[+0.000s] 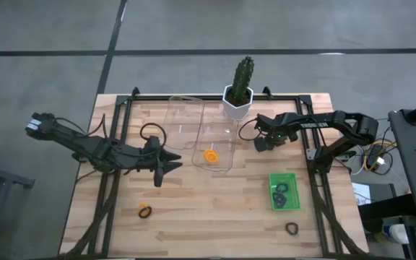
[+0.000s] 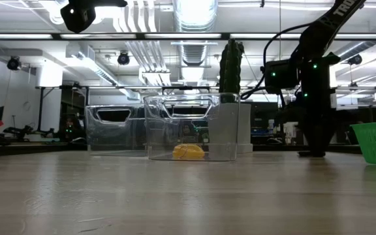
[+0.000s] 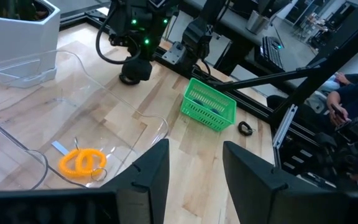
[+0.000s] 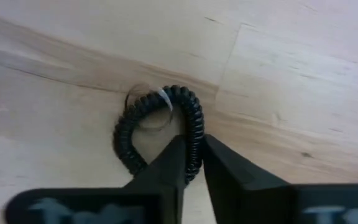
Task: Sort spring keychains
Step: Put the top black spring keychain into the left transparent bin
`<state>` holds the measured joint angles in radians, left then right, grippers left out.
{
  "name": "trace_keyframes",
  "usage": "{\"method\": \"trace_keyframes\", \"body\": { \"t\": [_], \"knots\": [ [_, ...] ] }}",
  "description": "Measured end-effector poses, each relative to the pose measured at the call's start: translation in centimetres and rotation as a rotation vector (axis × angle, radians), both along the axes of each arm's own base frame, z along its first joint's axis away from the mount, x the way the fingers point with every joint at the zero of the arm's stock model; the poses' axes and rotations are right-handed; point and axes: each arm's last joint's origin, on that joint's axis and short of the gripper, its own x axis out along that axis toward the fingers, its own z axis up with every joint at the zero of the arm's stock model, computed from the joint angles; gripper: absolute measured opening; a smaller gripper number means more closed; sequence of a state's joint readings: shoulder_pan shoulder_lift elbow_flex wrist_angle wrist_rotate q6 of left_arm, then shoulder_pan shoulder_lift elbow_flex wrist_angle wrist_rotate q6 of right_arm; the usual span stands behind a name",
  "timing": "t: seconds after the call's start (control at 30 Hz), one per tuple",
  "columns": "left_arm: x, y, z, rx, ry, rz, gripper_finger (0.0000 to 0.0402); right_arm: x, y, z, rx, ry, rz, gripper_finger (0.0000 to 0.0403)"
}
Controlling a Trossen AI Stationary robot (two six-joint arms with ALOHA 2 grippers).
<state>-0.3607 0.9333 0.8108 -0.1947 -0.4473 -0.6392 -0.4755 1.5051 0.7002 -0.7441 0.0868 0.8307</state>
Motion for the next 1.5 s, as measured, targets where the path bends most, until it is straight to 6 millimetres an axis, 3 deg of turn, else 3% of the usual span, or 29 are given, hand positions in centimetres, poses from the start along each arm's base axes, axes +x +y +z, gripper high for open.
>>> {"method": "trace_keyframes", "body": {
  "t": [0.1, 0.3, 0.77, 1.17, 1.5],
  "knots": [
    [0.0, 0.0, 0.0, 0.000, 0.000, 0.000, 0.0142, 0.0, 0.0, 0.1, -0.001, -0.001, 0.002, 0.0019],
    [0.0, 0.0, 0.0, 0.000, 0.000, 0.000, 0.0142, -0.4, 0.2, 0.6, -0.006, -0.017, 0.000, 0.0015],
    [0.0, 0.0, 0.0, 0.004, 0.001, -0.002, 0.0142, -2.1, 1.2, 4.7, -0.061, -0.160, -0.050, 0.0013],
    [0.0, 0.0, 0.0, 0.004, 0.001, -0.002, 0.0142, -3.2, 4.2, 8.2, -0.077, -0.384, -0.054, 0.0013],
    [0.0, 0.0, 0.0, 0.004, 0.000, -0.002, 0.0142, -3.2, 6.9, 9.3, -0.042, -0.480, -0.001, 0.0013]
  ]
}}
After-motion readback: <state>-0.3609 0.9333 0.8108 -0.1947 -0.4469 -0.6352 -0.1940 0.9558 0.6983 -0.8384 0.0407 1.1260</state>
